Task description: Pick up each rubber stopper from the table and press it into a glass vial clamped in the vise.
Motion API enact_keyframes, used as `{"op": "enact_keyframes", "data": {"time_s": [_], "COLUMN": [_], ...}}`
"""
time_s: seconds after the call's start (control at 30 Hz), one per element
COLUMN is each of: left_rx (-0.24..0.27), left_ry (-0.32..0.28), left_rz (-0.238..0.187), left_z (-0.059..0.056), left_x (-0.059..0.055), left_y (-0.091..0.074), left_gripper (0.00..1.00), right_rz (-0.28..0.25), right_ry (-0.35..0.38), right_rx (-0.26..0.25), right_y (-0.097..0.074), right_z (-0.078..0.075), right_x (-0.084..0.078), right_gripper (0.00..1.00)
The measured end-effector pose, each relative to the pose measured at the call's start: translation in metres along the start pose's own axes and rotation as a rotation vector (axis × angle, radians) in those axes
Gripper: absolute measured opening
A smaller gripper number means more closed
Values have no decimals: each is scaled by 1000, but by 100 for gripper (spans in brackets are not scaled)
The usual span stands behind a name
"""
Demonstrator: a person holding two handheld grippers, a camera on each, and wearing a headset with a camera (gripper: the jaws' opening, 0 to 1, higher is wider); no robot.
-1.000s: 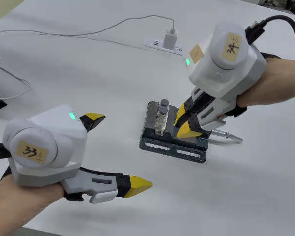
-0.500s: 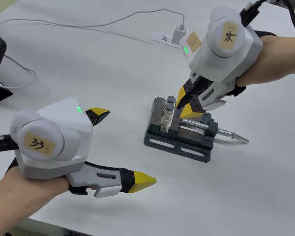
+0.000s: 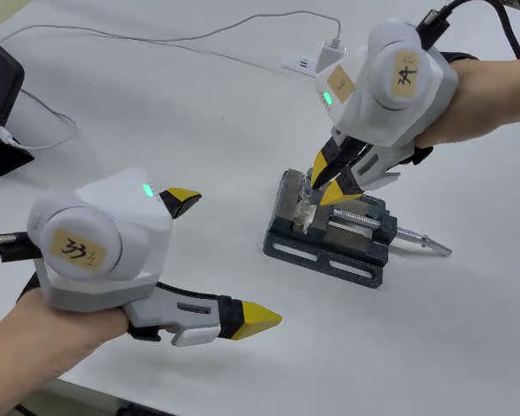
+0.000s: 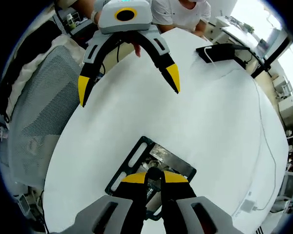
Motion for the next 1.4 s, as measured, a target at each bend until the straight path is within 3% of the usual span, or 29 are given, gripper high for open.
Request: {"op": "enact_keyframes", "data": {"time_s": [0.77, 1.03, 1.07, 1.4], "left_rx": [-11, -11, -11, -19], "left_ry": [-21, -23, -22, -24], "left_rz": [13, 12, 11, 9], "left_z": [-1, -1, -1, -3], "left_x": [-7, -6, -6, -7], "left_y": [3, 3, 4, 6], "left_gripper": [99, 99, 99, 99], "right_rz": [4, 50, 59, 73], "right_ry": [15, 120, 161, 309], "right_rx": [36, 67, 70, 74], "right_y": [7, 8, 7, 8], "right_z": [2, -3, 0, 1], "right_x": [3, 6, 6, 7], "right_gripper": [5, 4, 4, 3]}}
Point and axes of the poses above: the centre of the closed fingertips' face, and the gripper's own axes: y roughly forward along the fingers, z roughly to its left, x roughly out of its top, the point moved 2 cm from there along -y, roughly backward along the fingers, and after that the axes turned 4 degrees about z, right-handed, at the moved point
